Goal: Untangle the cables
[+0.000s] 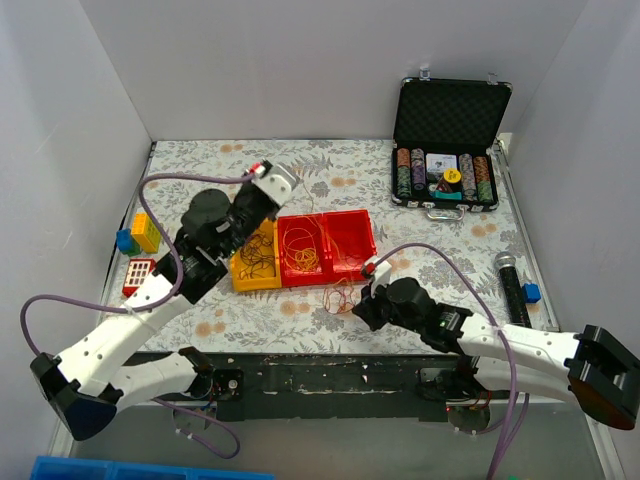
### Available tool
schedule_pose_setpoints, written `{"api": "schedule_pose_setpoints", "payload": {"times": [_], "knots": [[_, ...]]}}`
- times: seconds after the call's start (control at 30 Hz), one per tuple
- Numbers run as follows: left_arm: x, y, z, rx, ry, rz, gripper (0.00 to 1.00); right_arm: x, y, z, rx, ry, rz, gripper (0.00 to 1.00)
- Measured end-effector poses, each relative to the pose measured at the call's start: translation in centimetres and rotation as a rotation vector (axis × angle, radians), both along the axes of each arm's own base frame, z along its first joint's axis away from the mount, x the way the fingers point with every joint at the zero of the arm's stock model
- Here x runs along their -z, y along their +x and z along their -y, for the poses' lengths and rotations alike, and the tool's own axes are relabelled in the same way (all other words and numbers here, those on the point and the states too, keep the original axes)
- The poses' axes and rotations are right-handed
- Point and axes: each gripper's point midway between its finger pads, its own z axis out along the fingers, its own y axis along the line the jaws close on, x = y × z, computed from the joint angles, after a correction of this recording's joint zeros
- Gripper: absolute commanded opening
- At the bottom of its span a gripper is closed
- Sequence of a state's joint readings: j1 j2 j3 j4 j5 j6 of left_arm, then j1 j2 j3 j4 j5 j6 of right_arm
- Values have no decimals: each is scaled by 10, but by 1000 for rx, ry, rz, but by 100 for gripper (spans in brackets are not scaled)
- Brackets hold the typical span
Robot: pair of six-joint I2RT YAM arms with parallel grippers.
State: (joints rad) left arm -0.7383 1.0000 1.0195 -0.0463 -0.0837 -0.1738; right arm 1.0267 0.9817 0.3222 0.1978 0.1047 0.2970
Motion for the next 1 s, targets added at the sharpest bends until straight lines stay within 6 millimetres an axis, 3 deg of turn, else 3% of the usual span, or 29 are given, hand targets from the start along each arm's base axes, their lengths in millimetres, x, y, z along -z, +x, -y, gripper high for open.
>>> {"api": "schedule_pose_setpoints", "payload": {"times": [0.1, 0.17, 0.43, 0.63, 0.83, 0.93, 1.0], "knots": [[-72, 7, -7, -56, -127, 120, 0, 3, -5, 5, 29, 19, -44, 1], [-108, 9, -15, -99, -198, 187, 0, 8, -9, 9, 53, 23, -78, 1], [-222, 17, -40, -238, -386, 423, 0, 33, -27, 17, 130, -18, -197, 1], [-305, 5, -54, -273, -490, 603, 2, 49, -36, 24, 176, -71, -245, 1], [-356, -15, -74, -315, -542, 762, 4, 49, -36, 24, 219, -59, -260, 1], [-358, -18, -75, -313, -537, 771, 4, 48, -37, 25, 229, -55, -264, 1], [-346, -15, -71, -300, -512, 747, 4, 46, -36, 27, 235, -53, -255, 1]]}}
